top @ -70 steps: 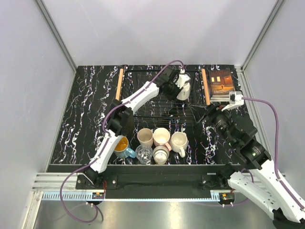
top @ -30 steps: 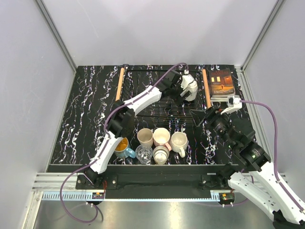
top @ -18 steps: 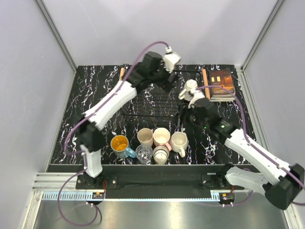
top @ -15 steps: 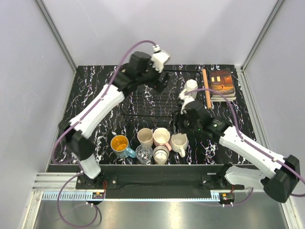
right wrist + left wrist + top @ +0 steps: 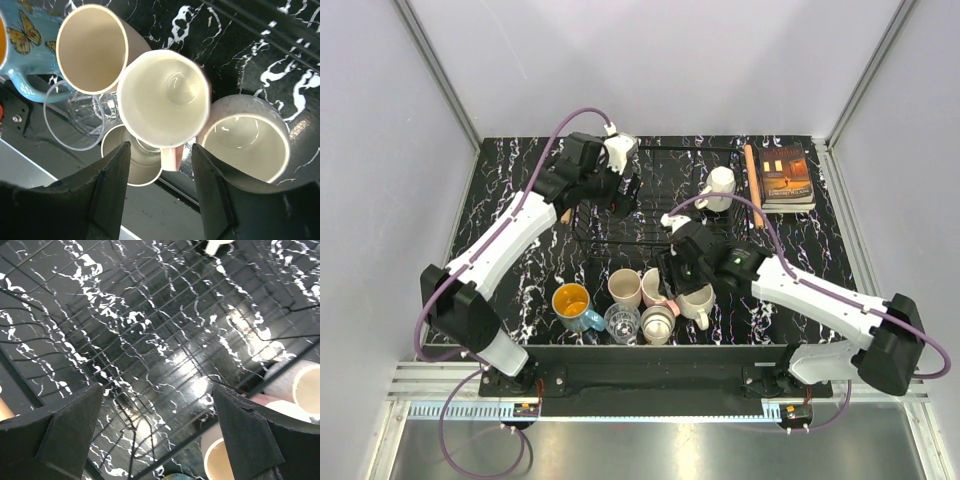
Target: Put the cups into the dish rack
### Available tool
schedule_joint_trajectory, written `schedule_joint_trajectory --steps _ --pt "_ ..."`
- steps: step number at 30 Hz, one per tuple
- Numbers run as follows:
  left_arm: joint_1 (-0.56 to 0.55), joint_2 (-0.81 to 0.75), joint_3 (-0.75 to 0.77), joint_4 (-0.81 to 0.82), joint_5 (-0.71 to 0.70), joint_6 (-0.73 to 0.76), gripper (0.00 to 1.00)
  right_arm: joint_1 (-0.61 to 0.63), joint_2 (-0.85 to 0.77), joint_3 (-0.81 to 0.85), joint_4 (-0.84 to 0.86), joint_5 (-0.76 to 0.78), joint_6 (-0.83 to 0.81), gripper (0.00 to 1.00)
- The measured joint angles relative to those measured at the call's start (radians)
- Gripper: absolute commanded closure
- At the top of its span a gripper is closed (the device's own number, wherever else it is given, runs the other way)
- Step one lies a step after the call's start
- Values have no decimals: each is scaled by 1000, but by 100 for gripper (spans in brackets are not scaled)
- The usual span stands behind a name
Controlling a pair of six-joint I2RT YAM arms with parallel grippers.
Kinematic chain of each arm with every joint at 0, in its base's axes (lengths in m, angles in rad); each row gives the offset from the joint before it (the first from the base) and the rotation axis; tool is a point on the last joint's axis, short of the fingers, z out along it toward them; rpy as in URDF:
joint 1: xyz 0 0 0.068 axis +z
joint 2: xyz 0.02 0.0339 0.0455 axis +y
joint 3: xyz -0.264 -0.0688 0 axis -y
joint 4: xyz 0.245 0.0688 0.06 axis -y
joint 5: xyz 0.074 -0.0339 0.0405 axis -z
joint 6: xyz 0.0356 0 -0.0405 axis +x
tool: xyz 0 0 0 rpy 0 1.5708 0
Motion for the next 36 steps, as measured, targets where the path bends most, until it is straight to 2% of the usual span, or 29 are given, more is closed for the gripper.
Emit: schedule_joint_trajectory --steps 9,27,31,35,36 --pt "3 -79 -37 13 16 -15 4 107 147 109 2 23 -42 46" --pt "49 -160 -106 31 29 -36 4 114 312 122 29 50 -120 67" --pt "53 -171 -109 34 32 -42 4 115 325 121 51 51 -125 76" --pt "58 -176 -109 35 34 -43 4 115 325 113 79 59 -136 100" --pt "60 -176 -109 35 35 -43 4 115 325 113 85 71 -136 100"
